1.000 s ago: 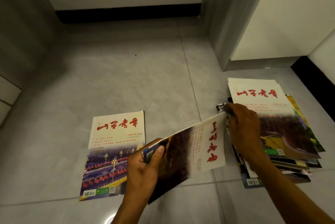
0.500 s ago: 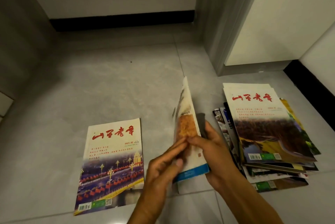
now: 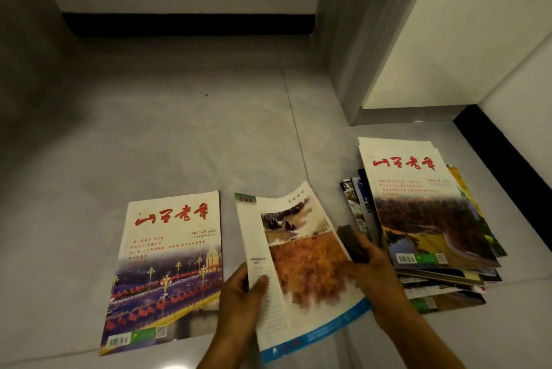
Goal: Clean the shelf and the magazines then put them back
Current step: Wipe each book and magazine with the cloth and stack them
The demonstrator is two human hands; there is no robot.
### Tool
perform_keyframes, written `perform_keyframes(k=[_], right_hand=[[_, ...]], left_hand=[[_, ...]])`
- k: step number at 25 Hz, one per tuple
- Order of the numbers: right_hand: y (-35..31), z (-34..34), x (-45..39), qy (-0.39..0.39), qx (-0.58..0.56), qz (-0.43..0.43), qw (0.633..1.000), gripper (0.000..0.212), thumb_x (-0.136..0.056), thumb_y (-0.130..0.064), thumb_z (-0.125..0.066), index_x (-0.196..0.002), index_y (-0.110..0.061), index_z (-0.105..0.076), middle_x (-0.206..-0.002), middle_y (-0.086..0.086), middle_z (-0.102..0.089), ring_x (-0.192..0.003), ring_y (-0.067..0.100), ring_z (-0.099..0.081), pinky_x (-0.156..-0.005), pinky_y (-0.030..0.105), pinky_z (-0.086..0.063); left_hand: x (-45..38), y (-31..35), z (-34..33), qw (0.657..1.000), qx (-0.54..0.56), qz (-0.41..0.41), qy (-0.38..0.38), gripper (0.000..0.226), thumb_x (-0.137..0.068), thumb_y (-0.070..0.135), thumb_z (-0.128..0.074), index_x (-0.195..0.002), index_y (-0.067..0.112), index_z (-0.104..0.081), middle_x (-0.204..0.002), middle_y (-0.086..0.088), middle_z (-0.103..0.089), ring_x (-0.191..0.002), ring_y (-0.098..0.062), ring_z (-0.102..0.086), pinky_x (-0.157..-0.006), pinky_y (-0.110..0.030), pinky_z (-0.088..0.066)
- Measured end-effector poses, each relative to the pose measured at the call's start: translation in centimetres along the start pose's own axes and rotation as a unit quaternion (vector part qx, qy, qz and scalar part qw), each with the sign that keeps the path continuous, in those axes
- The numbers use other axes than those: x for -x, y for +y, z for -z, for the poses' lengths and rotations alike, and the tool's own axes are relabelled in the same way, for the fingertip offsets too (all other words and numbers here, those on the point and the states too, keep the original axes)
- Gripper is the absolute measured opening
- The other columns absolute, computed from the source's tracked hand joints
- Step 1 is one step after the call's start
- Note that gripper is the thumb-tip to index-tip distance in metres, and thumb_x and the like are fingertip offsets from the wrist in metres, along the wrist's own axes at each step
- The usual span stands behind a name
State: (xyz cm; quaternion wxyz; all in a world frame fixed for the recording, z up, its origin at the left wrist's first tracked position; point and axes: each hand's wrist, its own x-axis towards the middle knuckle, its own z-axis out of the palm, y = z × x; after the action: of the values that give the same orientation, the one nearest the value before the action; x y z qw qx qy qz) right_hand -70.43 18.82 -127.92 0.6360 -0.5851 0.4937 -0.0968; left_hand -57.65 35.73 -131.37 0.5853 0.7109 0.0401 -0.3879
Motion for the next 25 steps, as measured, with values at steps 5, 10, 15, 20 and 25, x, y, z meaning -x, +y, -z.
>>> perform_keyframes(k=[5,10,15,20,25], right_hand=[[6.9,-0.7,-2.2,0.173,0.436,0.201,0.86,0.047,-0.092,-0.044,-0.055,-0.132,-0.02,-0.058,-0.143,0.007,-0.048,-0.127,0.036,-0.043,-0.103,0.047,-0.036],[10.6,-10.5,-1.2,0.002,0.527,0.198,0.827,0.061,-0.1,-0.05,-0.013,-0.145,-0.02,-0.042,-0.152,0.005,-0.039,-0.144,0.025,-0.02,-0.114,0.048,-0.015],[9.5,-6.9,-6.7,-0.064,0.569,0.396,0.718,0.078,-0.079,-0.027,-0.072,-0.146,-0.025,-0.034,-0.156,0.004,-0.029,-0.143,0.028,-0.026,-0.113,0.05,-0.032],[7.4,-11.4,-8.4,0.082,0.517,0.229,0.821,0.085,-0.084,-0.026,-0.069,-0.151,-0.028,-0.017,-0.16,0.007,-0.015,-0.146,0.031,-0.015,-0.117,0.051,-0.019],[5.6,-12.2,-10.2,-0.091,0.489,0.402,0.769,0.052,-0.092,-0.03,-0.058,-0.141,-0.032,-0.044,-0.151,-0.005,-0.038,-0.141,0.019,-0.032,-0.115,0.043,-0.028]], left_hand=[[-1.9,-3.0,0.7,0.984,-0.151,-0.098,0.011,0.023,-0.091,0.013,-0.063,-0.098,0.034,-0.062,-0.095,0.02,-0.067,-0.085,-0.005,-0.068,-0.064,-0.017,-0.053],[-2.7,-5.2,1.5,0.972,-0.205,-0.118,-0.018,0.027,-0.09,0.011,-0.063,-0.109,0.031,-0.065,-0.103,0.017,-0.07,-0.096,-0.004,-0.067,-0.086,-0.025,-0.055],[-3.8,-4.9,3.1,0.973,-0.195,-0.104,-0.071,0.058,-0.088,0.011,-0.067,-0.133,0.04,-0.044,-0.117,0.01,-0.067,-0.105,-0.015,-0.067,-0.084,-0.044,-0.058],[-5.2,-4.3,3.3,0.975,-0.185,-0.059,-0.112,0.057,-0.081,0.025,-0.074,-0.13,0.032,-0.045,-0.112,0.01,-0.067,-0.1,-0.011,-0.069,-0.073,-0.027,-0.059],[-5.2,-5.5,2.9,0.979,-0.188,-0.041,-0.073,0.061,-0.076,0.042,-0.075,-0.129,0.035,-0.046,-0.119,0.009,-0.062,-0.102,-0.009,-0.066,-0.085,-0.03,-0.057]])
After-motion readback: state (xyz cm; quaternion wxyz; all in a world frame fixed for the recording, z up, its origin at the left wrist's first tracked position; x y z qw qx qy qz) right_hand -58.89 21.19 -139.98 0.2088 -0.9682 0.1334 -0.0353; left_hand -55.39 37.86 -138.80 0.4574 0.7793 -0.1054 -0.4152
